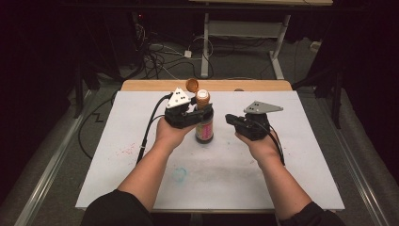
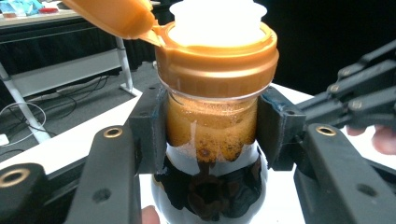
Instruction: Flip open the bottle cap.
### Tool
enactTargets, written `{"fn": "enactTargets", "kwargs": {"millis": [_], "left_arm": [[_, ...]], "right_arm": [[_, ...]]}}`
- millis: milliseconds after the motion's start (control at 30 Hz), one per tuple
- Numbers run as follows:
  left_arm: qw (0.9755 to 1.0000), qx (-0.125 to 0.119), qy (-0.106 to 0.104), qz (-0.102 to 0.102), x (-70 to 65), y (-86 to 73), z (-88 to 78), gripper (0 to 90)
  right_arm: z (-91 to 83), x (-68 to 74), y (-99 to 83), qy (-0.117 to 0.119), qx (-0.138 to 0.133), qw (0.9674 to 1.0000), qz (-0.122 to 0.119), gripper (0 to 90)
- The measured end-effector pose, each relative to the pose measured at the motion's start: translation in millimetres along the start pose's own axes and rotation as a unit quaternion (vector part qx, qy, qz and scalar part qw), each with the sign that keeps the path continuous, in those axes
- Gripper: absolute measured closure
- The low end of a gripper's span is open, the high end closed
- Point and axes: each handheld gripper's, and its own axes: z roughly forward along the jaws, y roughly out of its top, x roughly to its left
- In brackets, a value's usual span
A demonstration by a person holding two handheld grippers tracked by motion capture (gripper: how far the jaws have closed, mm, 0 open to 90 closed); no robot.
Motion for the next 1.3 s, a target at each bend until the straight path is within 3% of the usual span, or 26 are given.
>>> {"fn": "enactTargets", "kwargs": {"millis": [167,433,667,833,1167,1300], "left_arm": [[1.0000,0.002,0.004,0.002,-0.7,0.4,-0.4,48.0],[0.9999,0.004,0.010,0.007,-1.4,1.2,-1.0,47.7],[0.9998,0.006,0.015,0.009,-1.5,2.0,-1.9,47.1],[0.9995,0.026,0.019,0.007,1.3,0.3,-2.5,39.6],[0.9985,0.048,0.017,-0.020,12.2,0.6,-12.0,21.3],[0.9979,0.058,0.019,-0.022,18.3,-2.7,-18.8,15.7]], "right_arm": [[3.2,-1.4,-17.0,0.008,0.003,0.9999,0.006,75.2],[6.6,-2.3,-37.9,0.009,0.000,0.9999,0.009,46.0],[7.4,-2.4,-45.3,0.007,-0.008,0.9999,0.009,20.6],[10.0,-1.8,-47.1,0.003,-0.007,0.9998,0.016,0.6],[9.4,-3.1,-52.1,-0.007,-0.002,0.9998,0.021,0.5],[8.8,-3.2,-55.9,-0.006,0.001,0.9997,0.023,0.5]]}}
